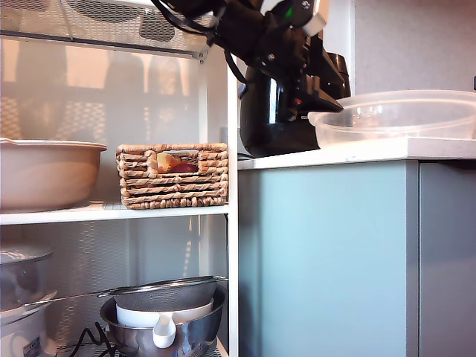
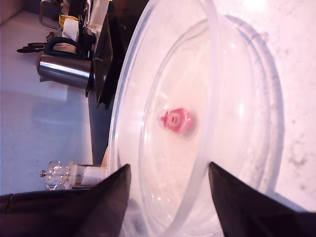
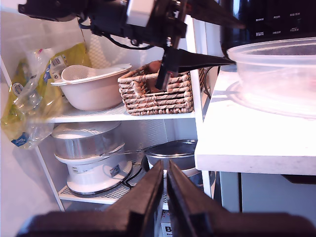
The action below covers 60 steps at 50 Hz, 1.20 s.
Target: Pick up the plastic microwave lid from the shelf, then place it on the counter next to you
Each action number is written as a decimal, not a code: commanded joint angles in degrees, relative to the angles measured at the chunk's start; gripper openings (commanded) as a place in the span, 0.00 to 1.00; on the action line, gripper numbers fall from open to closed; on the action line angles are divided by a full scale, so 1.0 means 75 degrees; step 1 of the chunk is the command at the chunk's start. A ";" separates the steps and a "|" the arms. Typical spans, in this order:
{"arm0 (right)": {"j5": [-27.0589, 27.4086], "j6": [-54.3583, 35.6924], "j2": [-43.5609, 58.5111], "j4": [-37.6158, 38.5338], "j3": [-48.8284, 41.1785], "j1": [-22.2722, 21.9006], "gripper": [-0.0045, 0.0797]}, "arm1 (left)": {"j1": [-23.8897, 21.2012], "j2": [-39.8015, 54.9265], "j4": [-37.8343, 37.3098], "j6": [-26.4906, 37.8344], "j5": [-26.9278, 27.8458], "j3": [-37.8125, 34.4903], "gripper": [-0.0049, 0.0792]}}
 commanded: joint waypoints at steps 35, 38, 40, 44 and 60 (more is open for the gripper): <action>0.0067 0.0003 -0.0047 0.0070 0.0087 0.0020 0.04 | -0.0012 -0.1157 -0.2430 -0.0697 -0.1096 0.0061 0.59; 0.0090 0.0000 -0.0047 0.0070 0.0090 0.0020 0.04 | -0.0009 -0.1408 -0.2664 -0.1011 -0.1195 0.0061 0.59; 0.0108 -0.0015 -0.0047 0.0073 0.0090 0.0020 0.04 | 0.0015 -0.1577 -0.2865 -0.1236 -0.1192 0.0061 0.59; 0.0152 -0.0017 -0.0047 0.0073 0.0087 0.0020 0.04 | 0.0052 -0.1918 -0.3273 -0.1816 -0.1335 0.0061 0.55; 0.0667 -0.0082 -0.0047 0.0070 0.0090 0.0020 0.04 | 0.0449 -0.3051 -0.6102 -0.5100 -0.1702 0.0061 0.03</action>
